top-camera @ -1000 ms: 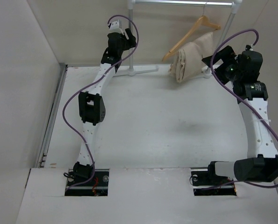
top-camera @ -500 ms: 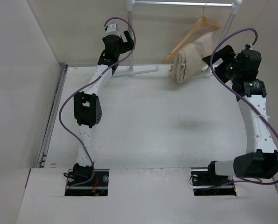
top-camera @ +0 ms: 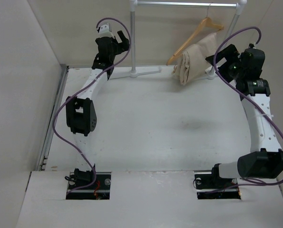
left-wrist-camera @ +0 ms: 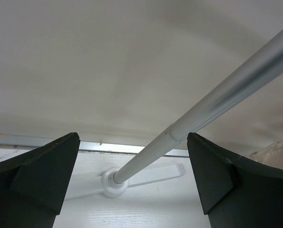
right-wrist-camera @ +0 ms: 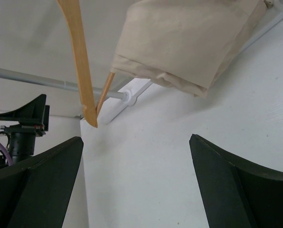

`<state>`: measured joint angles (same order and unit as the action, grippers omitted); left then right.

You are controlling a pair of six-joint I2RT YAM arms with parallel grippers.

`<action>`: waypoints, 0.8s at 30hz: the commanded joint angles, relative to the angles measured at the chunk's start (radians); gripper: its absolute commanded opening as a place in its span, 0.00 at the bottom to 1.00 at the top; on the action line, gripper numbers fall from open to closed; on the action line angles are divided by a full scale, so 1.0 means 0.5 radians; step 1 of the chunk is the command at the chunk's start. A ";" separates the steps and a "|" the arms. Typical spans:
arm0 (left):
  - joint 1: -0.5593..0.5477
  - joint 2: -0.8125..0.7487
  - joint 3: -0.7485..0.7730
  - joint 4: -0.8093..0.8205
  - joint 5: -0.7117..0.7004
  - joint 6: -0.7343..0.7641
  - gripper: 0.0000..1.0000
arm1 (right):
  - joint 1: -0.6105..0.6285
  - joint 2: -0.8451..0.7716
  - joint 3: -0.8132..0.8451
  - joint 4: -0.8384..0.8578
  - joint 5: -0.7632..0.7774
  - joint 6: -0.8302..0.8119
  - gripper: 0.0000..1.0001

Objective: Place the trousers on the hanger
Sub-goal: Reset both arms

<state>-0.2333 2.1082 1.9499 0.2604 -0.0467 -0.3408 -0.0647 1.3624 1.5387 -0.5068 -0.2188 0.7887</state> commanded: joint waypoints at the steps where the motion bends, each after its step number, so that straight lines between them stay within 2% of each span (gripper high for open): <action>1: 0.002 -0.203 -0.126 0.163 -0.017 0.028 1.00 | 0.014 0.009 0.089 0.099 -0.023 -0.034 1.00; 6: 0.005 -0.363 -0.386 0.228 -0.020 0.019 1.00 | 0.014 -0.007 0.074 0.099 -0.026 -0.034 1.00; 10: -0.010 -0.654 -0.779 0.271 -0.139 -0.048 1.00 | 0.039 -0.065 -0.024 0.130 -0.010 -0.034 1.00; 13: -0.026 -0.930 -1.147 0.240 -0.296 -0.250 1.00 | 0.088 -0.151 -0.199 0.197 0.008 -0.022 1.00; 17: -0.075 -1.249 -1.540 -0.056 -0.416 -0.572 1.00 | 0.164 -0.298 -0.457 0.314 0.014 -0.004 1.00; 18: -0.090 -1.301 -1.601 -0.170 -0.413 -0.631 1.00 | 0.186 -0.341 -0.512 0.332 0.011 -0.004 0.94; 19: -0.099 -1.344 -1.654 -0.283 -0.410 -0.674 1.00 | 0.204 -0.384 -0.564 0.354 0.011 -0.007 0.82; 21: -0.127 -1.403 -1.715 -0.562 -0.394 -0.720 1.00 | 0.256 -0.463 -0.681 0.378 0.020 -0.019 0.46; 22: -0.142 -1.424 -1.734 -0.703 -0.382 -0.733 1.00 | 0.278 -0.503 -0.739 0.379 0.026 -0.019 0.33; 24: -0.200 -1.473 -1.783 -0.922 -0.385 -0.736 1.00 | 0.302 -0.580 -0.877 0.366 0.023 -0.022 0.17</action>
<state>-0.3038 1.4010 1.1000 0.0250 -0.2230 -0.6472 0.0654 1.1336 1.1564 -0.3912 -0.2157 0.7864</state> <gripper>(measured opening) 0.997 0.207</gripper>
